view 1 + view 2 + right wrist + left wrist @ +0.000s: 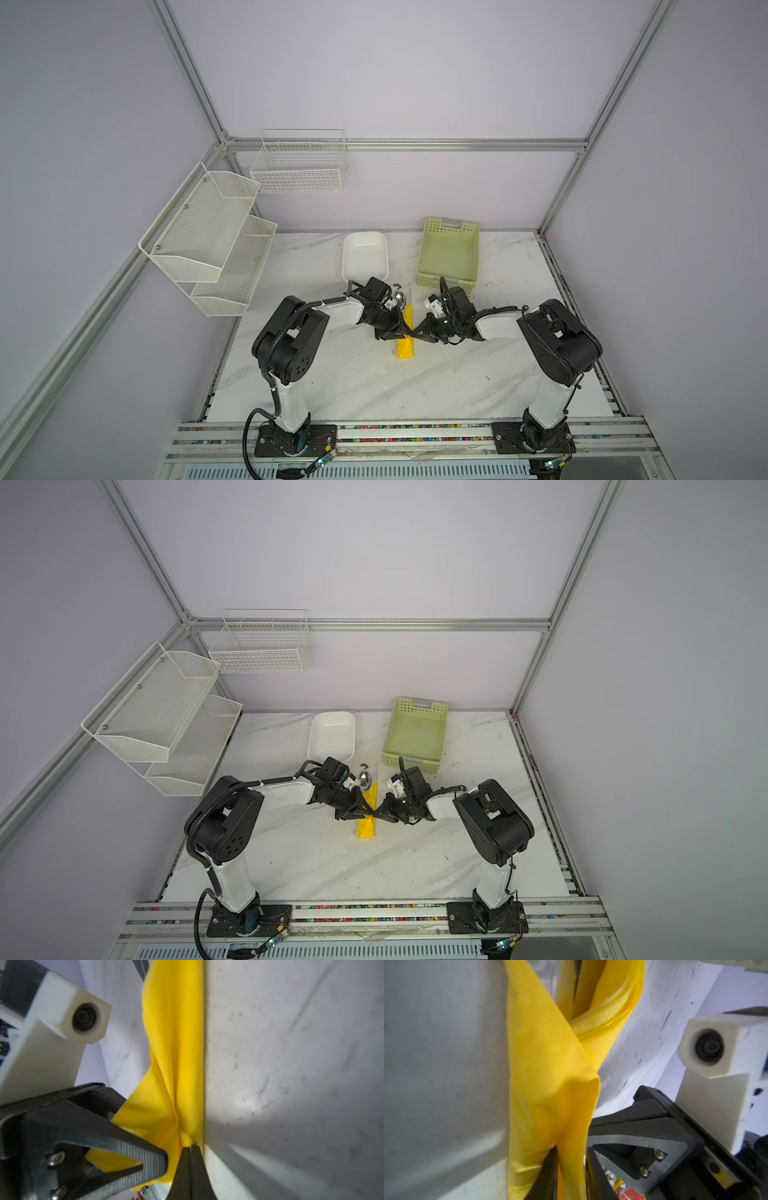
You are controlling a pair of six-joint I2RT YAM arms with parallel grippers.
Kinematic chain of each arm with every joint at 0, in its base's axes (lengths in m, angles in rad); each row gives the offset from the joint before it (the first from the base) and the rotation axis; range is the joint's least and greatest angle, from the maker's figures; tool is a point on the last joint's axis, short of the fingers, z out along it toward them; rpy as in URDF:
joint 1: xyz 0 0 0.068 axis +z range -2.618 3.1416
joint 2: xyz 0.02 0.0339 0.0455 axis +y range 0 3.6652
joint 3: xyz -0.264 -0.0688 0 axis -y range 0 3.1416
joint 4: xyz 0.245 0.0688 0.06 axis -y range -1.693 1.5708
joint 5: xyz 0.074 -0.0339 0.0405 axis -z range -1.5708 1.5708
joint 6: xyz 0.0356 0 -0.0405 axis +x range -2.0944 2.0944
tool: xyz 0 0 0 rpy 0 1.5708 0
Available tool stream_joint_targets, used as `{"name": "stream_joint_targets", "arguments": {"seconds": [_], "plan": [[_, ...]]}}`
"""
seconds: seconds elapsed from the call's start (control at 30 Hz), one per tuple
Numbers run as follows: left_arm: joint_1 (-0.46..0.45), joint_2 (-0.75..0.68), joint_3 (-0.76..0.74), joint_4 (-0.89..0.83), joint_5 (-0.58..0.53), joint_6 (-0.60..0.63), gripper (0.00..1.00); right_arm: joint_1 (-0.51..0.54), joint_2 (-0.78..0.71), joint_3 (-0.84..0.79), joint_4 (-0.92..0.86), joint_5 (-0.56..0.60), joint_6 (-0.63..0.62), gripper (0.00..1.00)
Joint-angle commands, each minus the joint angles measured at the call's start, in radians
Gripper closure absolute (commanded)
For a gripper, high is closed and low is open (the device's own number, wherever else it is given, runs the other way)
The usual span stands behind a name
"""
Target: Place the utensils on the paper napkin and roll it up
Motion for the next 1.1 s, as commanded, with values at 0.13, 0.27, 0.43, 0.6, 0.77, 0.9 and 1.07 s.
{"name": "stream_joint_targets", "arguments": {"seconds": [0.13,0.27,0.43,0.6,0.77,0.9,1.07], "plan": [[-0.008,0.022,0.005,-0.052,-0.035,-0.007,0.63,0.024,-0.148,-0.05,-0.127,0.125,0.011,1.0],[-0.007,0.017,0.006,-0.054,-0.037,-0.007,0.59,0.085,-0.23,-0.092,-0.06,0.171,0.078,1.0],[-0.008,0.011,-0.001,-0.057,-0.041,-0.005,0.55,0.187,-0.259,-0.104,0.028,0.274,0.132,0.91],[-0.008,0.005,-0.006,-0.058,-0.043,-0.008,0.54,0.258,-0.26,-0.097,0.1,0.392,0.148,0.79],[-0.008,0.009,-0.009,-0.057,-0.041,-0.009,0.54,0.328,-0.249,-0.087,0.102,0.556,0.132,0.69],[-0.008,0.012,-0.008,-0.058,-0.039,-0.011,0.54,0.362,-0.24,-0.051,0.043,0.684,0.109,0.68],[-0.006,0.017,-0.002,-0.059,-0.039,-0.014,0.54,0.379,-0.216,-0.038,0.042,0.749,0.093,0.68]]}}
